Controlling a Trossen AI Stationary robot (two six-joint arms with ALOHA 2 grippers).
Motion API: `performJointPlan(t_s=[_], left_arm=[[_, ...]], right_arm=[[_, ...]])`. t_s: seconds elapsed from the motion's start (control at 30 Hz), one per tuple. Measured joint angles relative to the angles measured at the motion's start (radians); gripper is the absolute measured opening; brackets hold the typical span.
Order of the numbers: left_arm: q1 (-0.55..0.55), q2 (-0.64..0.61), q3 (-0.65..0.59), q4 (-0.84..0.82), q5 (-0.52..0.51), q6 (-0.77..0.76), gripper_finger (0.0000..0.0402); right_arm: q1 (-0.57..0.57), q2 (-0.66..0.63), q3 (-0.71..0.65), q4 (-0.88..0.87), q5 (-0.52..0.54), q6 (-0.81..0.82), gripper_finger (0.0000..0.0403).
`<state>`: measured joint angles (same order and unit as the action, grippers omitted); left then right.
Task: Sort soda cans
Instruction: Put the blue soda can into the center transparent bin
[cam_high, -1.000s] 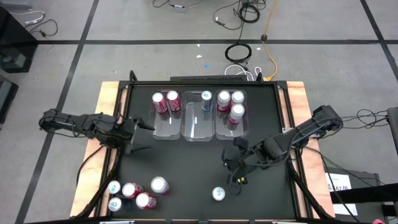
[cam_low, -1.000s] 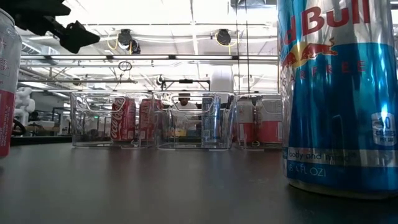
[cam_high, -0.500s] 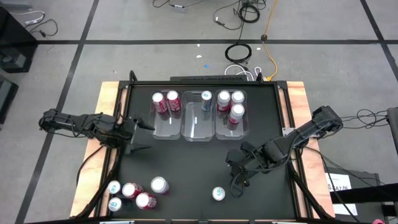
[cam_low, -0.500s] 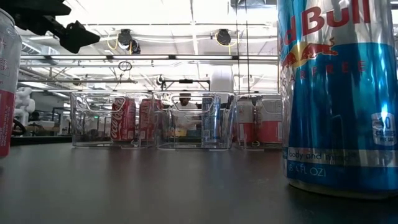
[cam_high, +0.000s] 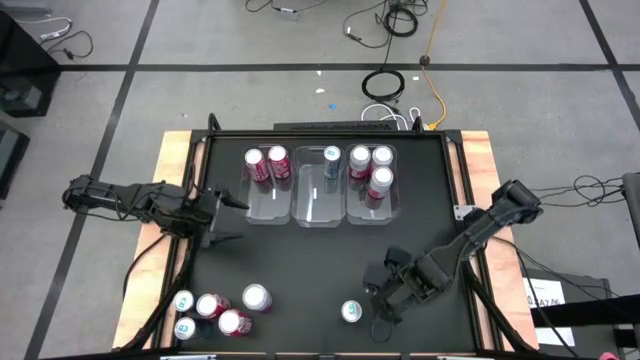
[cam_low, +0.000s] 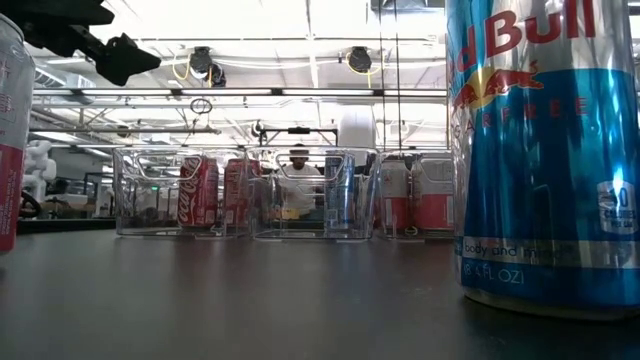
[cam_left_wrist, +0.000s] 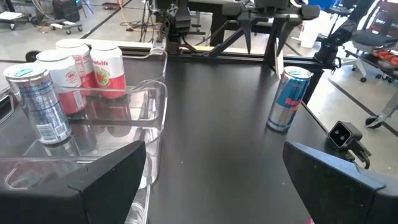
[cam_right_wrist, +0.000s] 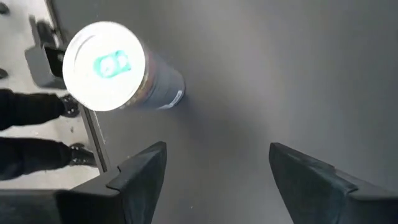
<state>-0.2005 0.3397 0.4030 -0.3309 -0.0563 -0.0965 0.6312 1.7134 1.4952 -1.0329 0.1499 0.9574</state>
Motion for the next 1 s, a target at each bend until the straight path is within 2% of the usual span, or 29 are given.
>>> performJointPlan(t_s=[0.33, 0.57, 1.0], left_arm=[[0.000, 0.000, 0.000, 0.000, 0.000, 0.000, 0.0386], [0.000, 0.000, 0.000, 0.000, 0.000, 0.000, 0.0386], [0.000, 0.000, 0.000, 0.000, 0.000, -0.001, 0.0386]], right_arm=[[0.042, 0.087, 0.000, 0.073, 0.001, -0.041, 0.0277], [0.044, 0.091, 0.000, 0.093, 0.036, -0.056, 0.0277], [0.038, 0.105, 0.000, 0.197, 0.033, -0.058, 0.0277]])
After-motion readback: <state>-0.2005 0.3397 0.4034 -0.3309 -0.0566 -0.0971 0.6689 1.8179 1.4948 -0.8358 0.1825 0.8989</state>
